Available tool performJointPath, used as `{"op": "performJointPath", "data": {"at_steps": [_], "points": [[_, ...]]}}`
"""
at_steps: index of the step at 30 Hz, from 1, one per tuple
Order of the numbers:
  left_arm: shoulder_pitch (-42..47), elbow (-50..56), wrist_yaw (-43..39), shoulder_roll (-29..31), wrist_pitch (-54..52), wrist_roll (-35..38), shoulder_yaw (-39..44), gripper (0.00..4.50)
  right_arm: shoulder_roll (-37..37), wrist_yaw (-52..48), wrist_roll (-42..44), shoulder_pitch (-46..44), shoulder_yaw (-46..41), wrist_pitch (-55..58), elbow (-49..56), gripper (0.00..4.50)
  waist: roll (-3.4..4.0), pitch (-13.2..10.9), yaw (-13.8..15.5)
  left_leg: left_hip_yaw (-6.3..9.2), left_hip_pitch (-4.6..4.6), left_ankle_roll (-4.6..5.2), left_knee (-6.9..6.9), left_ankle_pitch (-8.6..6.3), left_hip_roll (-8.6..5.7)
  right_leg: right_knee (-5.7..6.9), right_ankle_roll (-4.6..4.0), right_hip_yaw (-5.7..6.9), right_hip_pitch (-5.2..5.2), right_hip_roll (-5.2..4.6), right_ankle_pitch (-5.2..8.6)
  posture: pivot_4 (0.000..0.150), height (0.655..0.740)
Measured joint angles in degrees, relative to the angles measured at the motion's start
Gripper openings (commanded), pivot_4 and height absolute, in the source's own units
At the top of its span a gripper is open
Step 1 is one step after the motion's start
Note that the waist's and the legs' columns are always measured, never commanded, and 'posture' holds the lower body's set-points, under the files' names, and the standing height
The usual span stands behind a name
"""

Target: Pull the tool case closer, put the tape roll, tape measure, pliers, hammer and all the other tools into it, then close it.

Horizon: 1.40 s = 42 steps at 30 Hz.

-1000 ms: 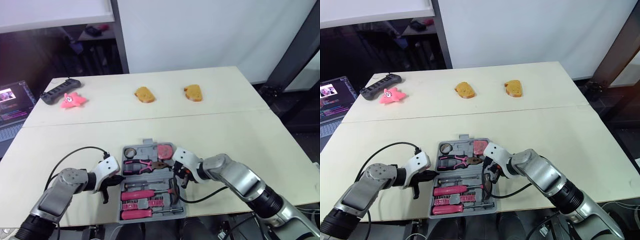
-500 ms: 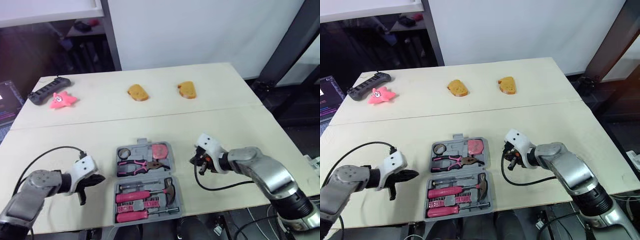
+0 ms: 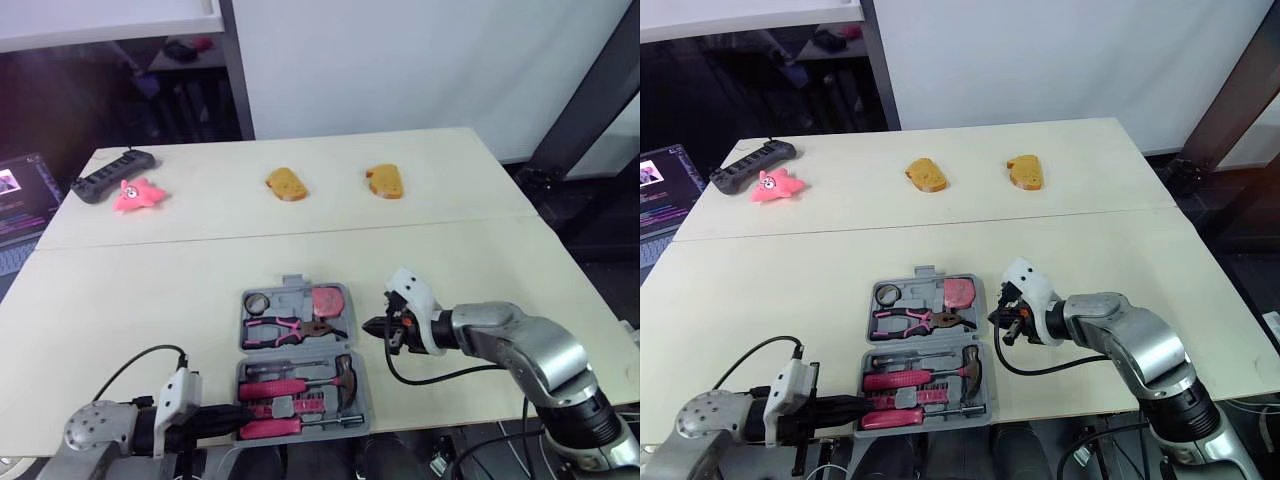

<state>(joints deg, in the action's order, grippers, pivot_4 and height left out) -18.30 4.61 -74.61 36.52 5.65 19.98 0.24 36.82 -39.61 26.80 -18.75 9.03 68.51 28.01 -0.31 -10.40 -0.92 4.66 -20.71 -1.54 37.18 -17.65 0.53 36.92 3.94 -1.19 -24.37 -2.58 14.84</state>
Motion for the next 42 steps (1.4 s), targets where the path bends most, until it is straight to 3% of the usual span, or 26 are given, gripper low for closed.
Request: {"op": "performJointPath", "data": {"at_steps": [13,16,23,36,42], "points": [[4.87,-9.06,4.22,-2.62,9.33,-6.27,-5.15,0.0,-0.12,1.86,3.27,-2.26,-0.2,3.43,1.04,0.02,0.12,0.07,0.1,-0.01,0.09,0.0,-0.01,0.0,0.0,0.03,0.09,0.02,0.05,0.0,-0.05,0.15,0.74],[6.49,-11.04,5.13,-1.99,11.1,-6.95,-6.02,0.0,-0.44,2.93,3.28,-3.37,-0.21,4.11,-0.06,0.86,0.31,0.21,0.04,-0.01,0.27,0.01,-0.07,0.0,0.01,0.03,0.09,0.01,0.2,0.01,-0.05,0.15,0.74],[7.41,-12.26,6.3,-0.26,12.71,-7.06,-7.82,0.0,-5.44,5.95,3.32,-5.96,-0.3,7.33,-7.56,4.38,0.78,0.53,-0.33,-0.01,0.35,0.02,-0.11,0.0,0.04,0.08,0.1,-0.01,0.23,0.06,-0.05,0.15,0.74],[6.09,-9.54,9.12,3.06,12.83,-7.81,-9.47,0.0,-18.27,7.67,2.22,-16.55,-4.19,4.37,-38.14,4.45,0.91,0.62,-1.7,0.02,0.36,0.03,-0.14,0.0,0.07,0.23,0.1,-0.04,0.18,0.12,-0.05,0.15,0.74],[5.9,-8.91,9.85,3.9,12.85,-8.02,-9.84,0.0,-22.76,6.54,2.97,-19.71,-7.65,2.44,-45.13,4.45,0.91,0.62,-1.8,0.02,0.35,0.03,-0.14,-0.01,0.08,0.25,0.1,-0.04,0.16,0.13,-0.06,0.15,0.74]]}}
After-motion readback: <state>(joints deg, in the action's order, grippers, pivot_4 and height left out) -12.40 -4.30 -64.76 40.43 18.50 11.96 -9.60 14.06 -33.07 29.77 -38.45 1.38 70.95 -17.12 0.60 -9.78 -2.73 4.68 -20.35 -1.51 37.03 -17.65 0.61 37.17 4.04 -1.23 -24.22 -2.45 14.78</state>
